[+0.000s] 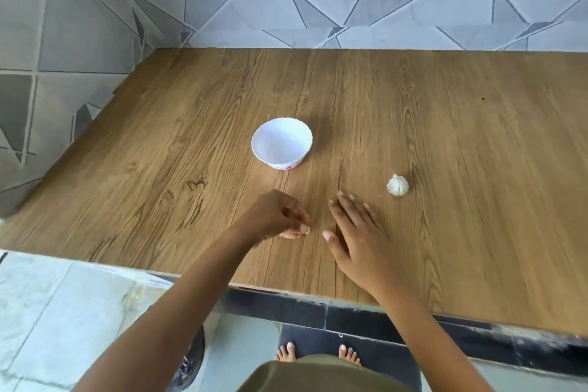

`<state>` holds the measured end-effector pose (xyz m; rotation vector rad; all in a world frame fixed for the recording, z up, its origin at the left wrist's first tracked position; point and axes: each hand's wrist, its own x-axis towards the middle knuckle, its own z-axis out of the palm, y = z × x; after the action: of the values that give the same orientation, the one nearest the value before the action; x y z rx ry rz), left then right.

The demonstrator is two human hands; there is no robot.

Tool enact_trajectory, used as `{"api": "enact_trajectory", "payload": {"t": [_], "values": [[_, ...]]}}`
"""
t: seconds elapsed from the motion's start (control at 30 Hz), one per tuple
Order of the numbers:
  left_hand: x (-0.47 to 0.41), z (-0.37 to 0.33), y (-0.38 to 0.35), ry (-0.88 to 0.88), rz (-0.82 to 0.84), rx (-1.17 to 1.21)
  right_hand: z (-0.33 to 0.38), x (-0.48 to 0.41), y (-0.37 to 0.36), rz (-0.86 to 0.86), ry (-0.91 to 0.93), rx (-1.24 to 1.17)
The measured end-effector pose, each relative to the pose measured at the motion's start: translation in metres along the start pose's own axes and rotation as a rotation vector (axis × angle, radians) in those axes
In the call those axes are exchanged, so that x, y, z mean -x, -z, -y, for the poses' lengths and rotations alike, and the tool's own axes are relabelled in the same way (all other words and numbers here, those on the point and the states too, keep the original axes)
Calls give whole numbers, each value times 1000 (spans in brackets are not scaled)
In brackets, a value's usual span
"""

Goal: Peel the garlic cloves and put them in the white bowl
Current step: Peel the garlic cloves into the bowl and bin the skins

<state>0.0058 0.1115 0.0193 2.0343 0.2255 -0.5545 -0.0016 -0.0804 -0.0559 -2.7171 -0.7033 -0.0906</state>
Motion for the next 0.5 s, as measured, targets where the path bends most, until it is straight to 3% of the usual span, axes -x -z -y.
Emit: {"api": "enact_trajectory", "payload": {"t": [0.5], "values": [[-13,-24,-6,-4,65,-503,8,2,7,-15,-28,40]]}}
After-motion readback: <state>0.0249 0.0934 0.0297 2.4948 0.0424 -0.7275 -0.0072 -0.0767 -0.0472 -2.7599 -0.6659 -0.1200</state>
